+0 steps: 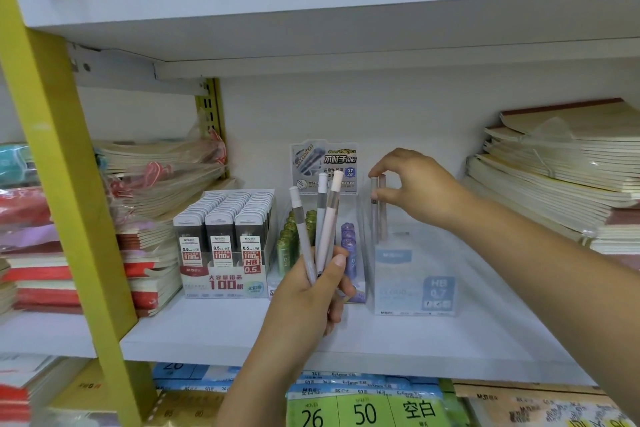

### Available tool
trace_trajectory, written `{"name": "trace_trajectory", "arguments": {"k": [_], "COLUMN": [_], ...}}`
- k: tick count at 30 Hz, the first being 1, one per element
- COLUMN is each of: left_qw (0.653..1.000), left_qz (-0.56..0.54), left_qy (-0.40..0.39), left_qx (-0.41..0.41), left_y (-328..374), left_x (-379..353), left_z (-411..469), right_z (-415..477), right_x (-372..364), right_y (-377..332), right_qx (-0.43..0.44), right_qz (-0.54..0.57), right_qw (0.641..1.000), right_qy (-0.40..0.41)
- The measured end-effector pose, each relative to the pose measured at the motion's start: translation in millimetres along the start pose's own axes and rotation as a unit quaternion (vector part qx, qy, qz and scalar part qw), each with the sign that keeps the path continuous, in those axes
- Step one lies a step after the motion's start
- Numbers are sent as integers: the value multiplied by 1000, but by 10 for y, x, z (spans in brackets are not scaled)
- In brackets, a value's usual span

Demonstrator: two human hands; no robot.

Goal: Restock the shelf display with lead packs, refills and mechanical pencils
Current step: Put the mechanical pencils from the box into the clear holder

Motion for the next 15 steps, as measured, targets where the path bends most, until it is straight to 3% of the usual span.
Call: {"name": "trace_trajectory", "arguments": {"k": [13,15], "left_qw": [1000,1000], "left_qz": [15,15], "left_qy": [2,2], "left_qx": [1,-1], "left_y": [5,5], "left_x": [-9,-6], "left_z": [-14,-17], "right_z": [-53,-89], "right_x": [84,99], "right_y": [53,29], "right_qx": [0,15], "right_qz": [141,123], "right_qw": [987,986], "right_qy": [80,109]}}
Point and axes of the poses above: each hand's wrist, its own z-axis towards the middle knuckle, its own x-axis out of the back of the hand, y = z × x, the point moved 7 cm from there along z, towards the middle knuckle, and after that the axes turned 12 degrees about -y, right-handed, at the moved point
